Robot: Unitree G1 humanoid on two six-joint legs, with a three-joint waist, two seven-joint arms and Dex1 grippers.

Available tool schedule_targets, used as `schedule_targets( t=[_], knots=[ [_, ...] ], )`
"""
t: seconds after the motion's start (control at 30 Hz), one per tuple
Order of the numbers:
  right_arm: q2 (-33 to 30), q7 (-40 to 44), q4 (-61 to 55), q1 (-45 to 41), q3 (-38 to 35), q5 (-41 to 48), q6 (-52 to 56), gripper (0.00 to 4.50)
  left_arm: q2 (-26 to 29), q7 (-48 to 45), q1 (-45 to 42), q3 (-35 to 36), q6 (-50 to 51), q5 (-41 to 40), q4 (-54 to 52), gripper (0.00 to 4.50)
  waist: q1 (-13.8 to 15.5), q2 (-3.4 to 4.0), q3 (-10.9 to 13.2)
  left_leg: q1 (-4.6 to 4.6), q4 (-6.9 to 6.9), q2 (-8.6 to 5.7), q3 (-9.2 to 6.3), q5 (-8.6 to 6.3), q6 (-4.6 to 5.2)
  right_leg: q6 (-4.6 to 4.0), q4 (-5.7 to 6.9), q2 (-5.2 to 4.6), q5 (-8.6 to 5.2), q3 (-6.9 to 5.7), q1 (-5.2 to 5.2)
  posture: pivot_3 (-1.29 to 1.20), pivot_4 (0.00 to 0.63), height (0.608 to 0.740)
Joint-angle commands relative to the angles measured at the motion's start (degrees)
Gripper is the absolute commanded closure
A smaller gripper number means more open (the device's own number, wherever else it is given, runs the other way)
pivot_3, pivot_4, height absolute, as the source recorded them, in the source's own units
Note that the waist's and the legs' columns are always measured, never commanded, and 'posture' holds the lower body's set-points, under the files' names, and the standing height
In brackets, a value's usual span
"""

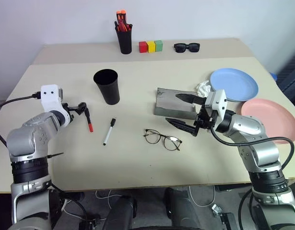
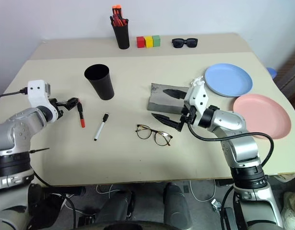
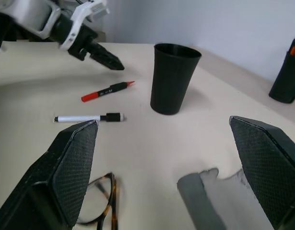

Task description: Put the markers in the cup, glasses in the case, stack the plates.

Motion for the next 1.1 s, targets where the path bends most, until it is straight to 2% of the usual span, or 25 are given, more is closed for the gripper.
schedule_targets(
  t=[0.03,0.23,0.53,0.63,0.8,0.83,0.87,1.0,1.1],
  knots=[
    [1.0,-0.8,-2.5,-0.8,-0.1,0.6,-0.6,0.02,-0.8,1.9,-4.3,0.0,3.2,0.7,2.3,0.0,0.0,0.0,0.0,-0.01,0.0,0.0,0.0,0.0,-0.01,0.0,0.0,0.0,0.0,0.0,0.0,0.0,0.15,0.74],
    [1.3,-1.4,-1.4,-1.1,-0.2,-0.1,-1.1,0.02,-3.2,3.1,-6.8,-0.4,7.0,0.8,4.7,0.0,-0.1,-0.01,0.0,0.0,-0.01,0.0,0.0,0.03,-0.05,0.0,0.0,0.0,0.0,0.0,-0.01,0.0,0.15,0.74],
    [0.8,-2.3,-2.3,0.2,-0.7,-0.4,-0.6,0.02,-5.4,4.9,-6.5,0.6,5.6,2.6,6.7,0.0,0.1,-0.01,0.0,-0.02,-0.01,-0.01,-0.01,0.06,-0.11,0.0,0.0,0.0,0.0,0.0,-0.02,0.0,0.15,0.74],
    [-0.2,-2.1,-1.5,0.1,-1.0,-1.2,-1.1,0.0,-5.0,4.2,-6.3,-0.6,5.9,3.1,7.8,0.81,0.0,-0.01,0.0,-0.01,-0.02,-0.01,-0.01,0.06,-0.11,0.0,0.01,-0.01,0.0,0.0,-0.02,0.0,0.15,0.74],
    [-1.7,-1.2,0.1,-0.6,-2.1,-1.3,-1.5,0.0,-5.2,3.5,-6.1,-1.2,8.4,2.9,7.3,3.4,0.2,-0.02,0.0,-0.01,0.0,-0.03,-0.01,0.06,-0.11,0.0,0.01,-0.02,0.0,0.01,0.0,0.0,0.15,0.74],
    [-1.8,-1.1,0.3,-0.8,-2.2,-1.3,-1.5,0.0,-5.2,3.4,-6.0,-1.2,8.6,2.9,6.9,3.79,0.2,-0.02,0.0,0.0,0.01,-0.03,-0.01,0.06,-0.11,0.0,0.01,-0.02,0.01,0.01,0.01,0.0,0.15,0.74],
    [-1.8,-1.0,0.3,-0.8,-2.1,-1.3,-1.4,0.0,-5.2,3.4,-5.9,-1.1,8.7,3.0,6.4,4.41,0.2,-0.02,0.0,0.01,0.01,-0.03,-0.01,0.06,-0.12,0.01,0.01,-0.02,0.01,0.01,0.02,0.0,0.15,0.74],
    [-1.5,-1.2,0.3,-0.8,-1.8,-1.6,-1.5,0.0,-3.5,3.5,-5.0,-1.2,5.8,4.4,4.2,4.47,0.1,-0.02,0.0,0.01,0.0,-0.03,-0.02,0.06,-0.12,0.01,0.01,-0.02,0.01,0.01,0.01,0.0,0.15,0.74],
    [-1.4,-1.2,0.6,-1.1,-1.7,-1.6,-1.5,0.0,-1.3,1.7,-3.7,-2.5,-4.3,7.1,2.0,4.47,-0.1,-0.02,0.0,-0.01,-0.02,-0.02,-0.01,0.08,-0.14,0.0,0.02,-0.01,0.01,0.0,-0.02,0.0,0.15,0.74]
  ],
)
